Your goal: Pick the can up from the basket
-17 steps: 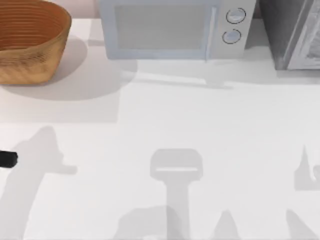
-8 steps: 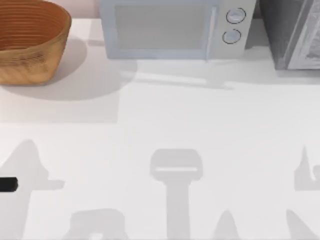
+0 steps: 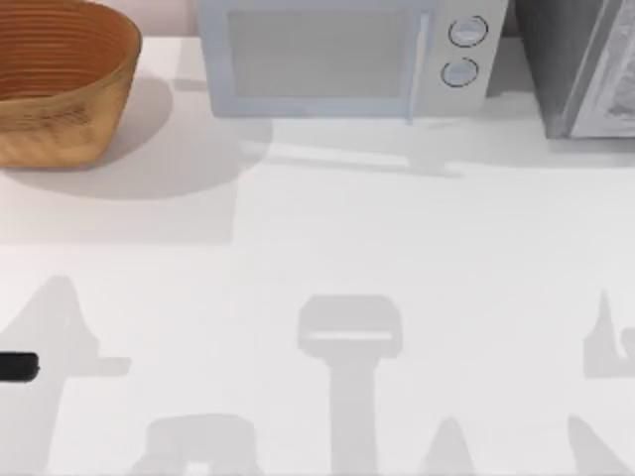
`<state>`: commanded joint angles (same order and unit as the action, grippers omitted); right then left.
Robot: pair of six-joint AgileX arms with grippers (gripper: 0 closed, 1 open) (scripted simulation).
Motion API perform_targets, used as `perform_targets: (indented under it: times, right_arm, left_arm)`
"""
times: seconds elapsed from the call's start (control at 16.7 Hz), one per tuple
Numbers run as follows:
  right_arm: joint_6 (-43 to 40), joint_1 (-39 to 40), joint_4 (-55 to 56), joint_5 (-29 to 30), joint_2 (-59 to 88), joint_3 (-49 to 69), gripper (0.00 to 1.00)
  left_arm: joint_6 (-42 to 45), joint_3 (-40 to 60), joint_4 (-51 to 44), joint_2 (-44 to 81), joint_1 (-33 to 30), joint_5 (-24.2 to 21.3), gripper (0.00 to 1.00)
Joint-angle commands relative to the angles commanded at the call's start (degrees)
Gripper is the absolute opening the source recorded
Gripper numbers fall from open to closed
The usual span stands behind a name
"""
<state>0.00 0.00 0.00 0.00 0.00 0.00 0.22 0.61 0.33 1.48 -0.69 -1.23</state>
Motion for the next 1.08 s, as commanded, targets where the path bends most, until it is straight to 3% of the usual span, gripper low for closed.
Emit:
perform_targets:
  times: [1.08]
  right_arm:
    - [0.0,0.0,0.0,0.0,0.0,0.0,1.00]
  left_arm:
    - [0.6,26.1,25.6,54.9,-11.2,-39.0,0.00]
